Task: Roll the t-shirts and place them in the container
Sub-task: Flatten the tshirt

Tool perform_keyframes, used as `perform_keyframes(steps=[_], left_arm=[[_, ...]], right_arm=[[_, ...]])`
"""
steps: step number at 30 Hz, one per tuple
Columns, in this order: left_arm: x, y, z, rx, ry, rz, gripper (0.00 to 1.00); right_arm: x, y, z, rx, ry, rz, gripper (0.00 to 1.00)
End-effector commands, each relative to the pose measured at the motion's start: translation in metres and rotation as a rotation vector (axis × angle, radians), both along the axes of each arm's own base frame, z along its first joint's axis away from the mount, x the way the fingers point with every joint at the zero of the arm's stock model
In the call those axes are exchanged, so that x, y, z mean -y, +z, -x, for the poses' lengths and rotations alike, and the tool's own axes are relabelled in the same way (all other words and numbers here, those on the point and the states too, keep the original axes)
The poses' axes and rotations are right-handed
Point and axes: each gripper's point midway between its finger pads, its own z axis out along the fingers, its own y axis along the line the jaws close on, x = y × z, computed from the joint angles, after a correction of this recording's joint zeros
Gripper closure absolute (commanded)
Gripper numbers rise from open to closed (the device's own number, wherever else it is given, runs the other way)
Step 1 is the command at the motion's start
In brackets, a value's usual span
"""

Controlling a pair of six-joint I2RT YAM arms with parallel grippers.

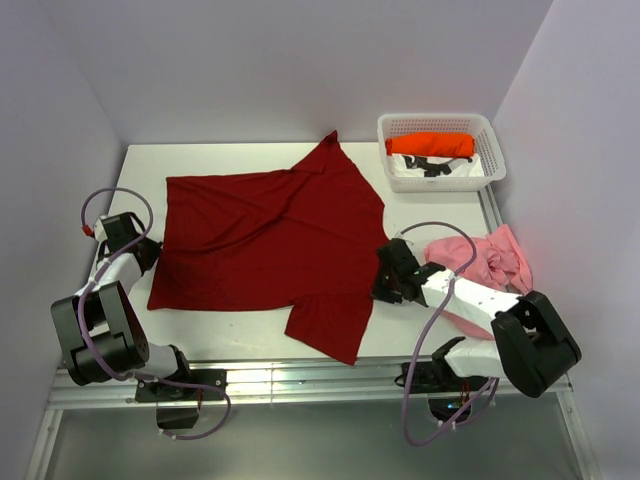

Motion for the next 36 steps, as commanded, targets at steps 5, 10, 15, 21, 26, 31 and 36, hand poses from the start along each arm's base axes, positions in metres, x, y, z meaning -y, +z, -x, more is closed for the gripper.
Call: perform_keyframes(steps=[5, 10, 15, 21, 26, 31, 36], left_arm=[[-0.001, 0.012, -0.01, 0.029, -0.022, -0.028, 1.0], [0.004, 0.01, -0.003, 0.03, -0.029, -0.02, 1.0], [0.009, 0.005, 0.008, 0.015, -0.033, -0.012, 1.0], [0.014, 0.001, 0.016, 0.014, -0.044, -0.002, 0.99], [0.017, -0.006, 0.017, -0.004, -0.06, 0.007, 0.88], [0.012, -0.003, 0.017, 0.008, -0.044, -0.009, 0.43], [0.007, 0.037, -0.012, 0.141, -0.062, -0.002, 0.37]], right_arm=[[0.023, 0.005, 0.007, -0.003, -0.059, 0.093, 1.0], [0.032, 0.0, 0.016, -0.034, -0.068, 0.125, 1.0], [0.042, 0.0, 0.021, -0.054, -0.139, 0.14, 1.0], [0.056, 0.005, 0.021, -0.044, -0.233, 0.146, 1.0], [0.058, 0.0, 0.023, -0.066, -0.239, 0.145, 1.0], [0.057, -0.002, 0.024, -0.07, -0.227, 0.138, 1.0], [0.052, -0.004, 0.024, -0.068, -0.2, 0.118, 1.0]])
